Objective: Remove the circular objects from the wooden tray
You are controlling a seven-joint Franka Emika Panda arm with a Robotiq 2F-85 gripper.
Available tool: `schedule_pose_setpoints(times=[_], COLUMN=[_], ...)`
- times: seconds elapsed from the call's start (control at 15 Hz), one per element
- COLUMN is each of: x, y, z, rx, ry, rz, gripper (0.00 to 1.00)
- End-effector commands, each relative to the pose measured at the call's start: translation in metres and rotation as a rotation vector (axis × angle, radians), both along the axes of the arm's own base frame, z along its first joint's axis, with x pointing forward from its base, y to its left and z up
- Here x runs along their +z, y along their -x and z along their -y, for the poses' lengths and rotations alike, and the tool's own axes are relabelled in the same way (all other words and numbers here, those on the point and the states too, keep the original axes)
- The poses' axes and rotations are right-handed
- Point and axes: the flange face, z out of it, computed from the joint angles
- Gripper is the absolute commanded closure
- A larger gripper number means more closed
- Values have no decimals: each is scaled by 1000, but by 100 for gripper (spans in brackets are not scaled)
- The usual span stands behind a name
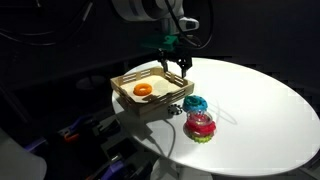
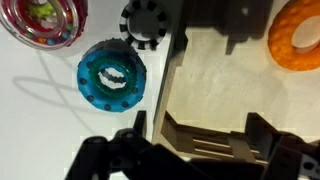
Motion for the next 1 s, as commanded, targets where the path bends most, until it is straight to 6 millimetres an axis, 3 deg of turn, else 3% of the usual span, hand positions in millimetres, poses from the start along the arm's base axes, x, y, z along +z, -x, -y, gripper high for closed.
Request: schedule_pose_setpoints(times=[0.0, 0.33, 0.93], x=[19, 11, -41], y=[9, 19, 36], z=[-16, -39, -71], rx=[60, 116, 202], ry=[-51, -70, 16], rz=[-29, -101, -111], gripper=[0, 0, 0])
